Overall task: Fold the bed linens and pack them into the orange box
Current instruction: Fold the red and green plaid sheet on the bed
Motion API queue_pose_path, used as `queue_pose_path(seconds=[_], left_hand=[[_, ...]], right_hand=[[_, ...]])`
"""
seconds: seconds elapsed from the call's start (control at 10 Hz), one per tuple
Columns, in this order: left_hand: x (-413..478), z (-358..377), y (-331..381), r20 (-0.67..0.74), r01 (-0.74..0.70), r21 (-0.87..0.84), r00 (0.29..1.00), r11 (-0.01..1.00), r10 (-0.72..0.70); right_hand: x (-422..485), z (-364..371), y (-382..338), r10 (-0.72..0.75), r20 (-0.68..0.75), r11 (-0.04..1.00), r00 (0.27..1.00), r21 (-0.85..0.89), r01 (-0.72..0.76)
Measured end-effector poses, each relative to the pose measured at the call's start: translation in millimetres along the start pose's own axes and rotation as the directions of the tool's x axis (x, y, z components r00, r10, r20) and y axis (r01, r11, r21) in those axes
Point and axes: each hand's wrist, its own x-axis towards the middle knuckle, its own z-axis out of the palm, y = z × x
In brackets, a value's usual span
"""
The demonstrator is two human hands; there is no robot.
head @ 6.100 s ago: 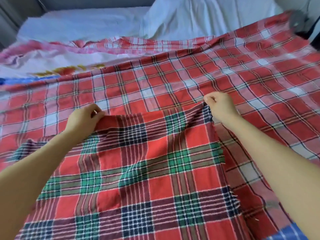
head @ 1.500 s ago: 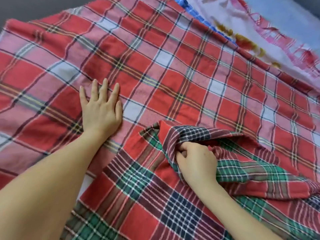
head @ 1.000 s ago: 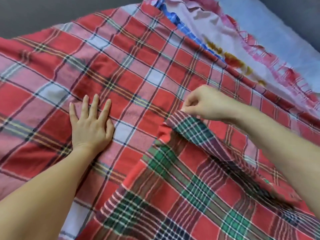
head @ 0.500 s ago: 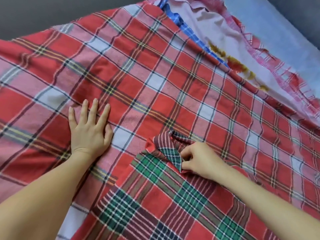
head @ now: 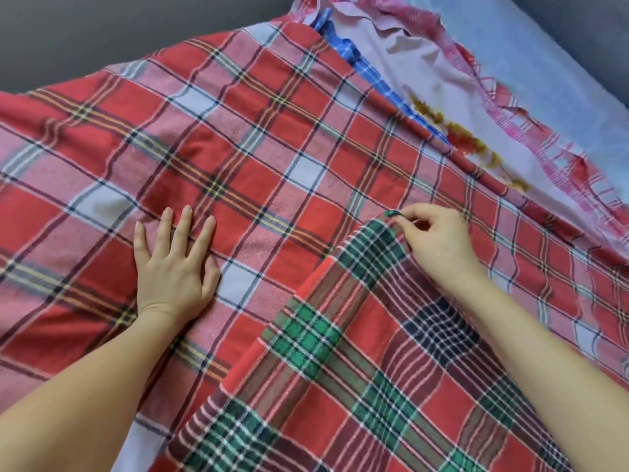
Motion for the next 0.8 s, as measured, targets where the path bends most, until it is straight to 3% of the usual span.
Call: queue_pose_path(seconds=[0.1, 0.2, 0.3, 0.4, 0.5, 0.6, 0.7, 0.8], left_hand=[[0, -1, 1, -0.002, 0.002, 0.001, 1.000, 1.000, -0.002], [0, 0, 0, -0.003, -0.003, 0.010, 1.000, 1.000, 0.003], [0, 1, -1, -0.002, -0.004, 0.018, 1.000, 1.000, 0.004], [0, 1, 0, -0.010, -0.006, 0.021, 1.000, 1.000, 0.007], [0, 0, 0, -0.023, -0.006, 0.019, 1.000, 1.000, 0.006], [0, 1, 0, -0.030, -0.003, 0.017, 1.000, 1.000, 0.004], [0, 2, 0, -0.029, -0.006, 0.018, 1.000, 1.000, 0.006], [0, 2, -1, -0.031, -0.006, 0.017, 0.999, 1.000, 0.007]], right_hand=[[6, 18, 4, 0.220, 0.258, 0.874, 0.941, 0.377, -0.308], [14, 19, 6, 0.202, 0.580, 0.912, 0.789, 0.182, -0.367], [27, 6, 1, 0.148, 0.528, 0.963, 0.836, 0.116, -0.243], [29, -3, 3, 0.131, 0.417, 0.765, 0.899, 0.535, -0.360], [20, 22, 27, 0.238, 0.235, 0.967, 0.942, 0.029, -0.251], [12, 35, 30, 0.114, 0.050, 0.961, 0.992, -0.258, -0.097], [10, 35, 27, -0.016, 0.125, 0.950, 0.992, -0.309, 0.054], [8, 34, 28, -0.149, 0.151, 0.845, 0.977, -0.494, 0.205]])
